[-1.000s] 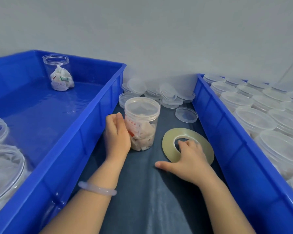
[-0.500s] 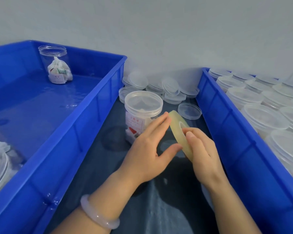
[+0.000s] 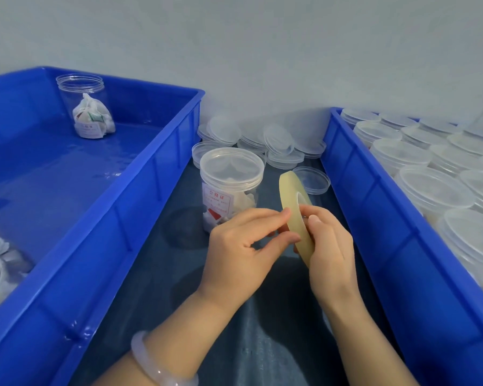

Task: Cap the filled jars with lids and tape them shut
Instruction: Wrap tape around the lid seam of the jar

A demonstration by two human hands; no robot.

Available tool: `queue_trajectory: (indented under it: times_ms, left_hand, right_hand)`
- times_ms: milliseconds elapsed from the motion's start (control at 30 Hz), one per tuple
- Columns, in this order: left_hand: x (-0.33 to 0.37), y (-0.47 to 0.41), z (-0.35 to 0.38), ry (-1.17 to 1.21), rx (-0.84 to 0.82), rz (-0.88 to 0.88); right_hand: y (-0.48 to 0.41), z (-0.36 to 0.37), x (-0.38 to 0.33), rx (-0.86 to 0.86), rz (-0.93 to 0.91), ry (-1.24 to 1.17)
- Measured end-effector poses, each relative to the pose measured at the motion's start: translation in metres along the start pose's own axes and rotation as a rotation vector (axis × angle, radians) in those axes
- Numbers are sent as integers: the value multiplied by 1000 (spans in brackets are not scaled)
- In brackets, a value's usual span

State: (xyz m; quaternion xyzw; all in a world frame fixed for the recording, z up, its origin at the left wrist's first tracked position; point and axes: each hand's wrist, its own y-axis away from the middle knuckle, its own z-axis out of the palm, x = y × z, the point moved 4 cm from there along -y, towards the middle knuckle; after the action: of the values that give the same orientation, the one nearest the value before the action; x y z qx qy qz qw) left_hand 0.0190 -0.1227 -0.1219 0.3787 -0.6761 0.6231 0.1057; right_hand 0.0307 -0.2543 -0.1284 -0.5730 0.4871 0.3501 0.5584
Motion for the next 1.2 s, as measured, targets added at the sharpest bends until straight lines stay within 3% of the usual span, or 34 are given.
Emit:
queue_trajectory:
  times_ms: [100,233,400,567,633,900,1100,1200]
  left_hand:
    - [-8,-1,-3,135,42,-186]
    - [-19,3,-3,127,60,-415]
    - [-20,5,0,79,-43,-451]
    - [-26,5,10,518,-135,-753]
    - [-28,5,9,587,-131,-798]
    - [-28,2,4,494,-134,-689]
    - [-22,0,2,458,-28,-583]
    - [-24,-1,1,441,-26,-583]
  right_hand:
    - [2,4,1,-36,-21,45]
    - [3,12,5,-145,-10,170]
    - [3,10,12,-93,-29,294]
    - [4,11,12,-100,-49,283]
    - [4,13,12,-130,-64,301]
    - [7,15,-1,-137,-234,343]
    - [2,15,-3,-82,-308,366]
    - [0,12,-2,-171,-299,391]
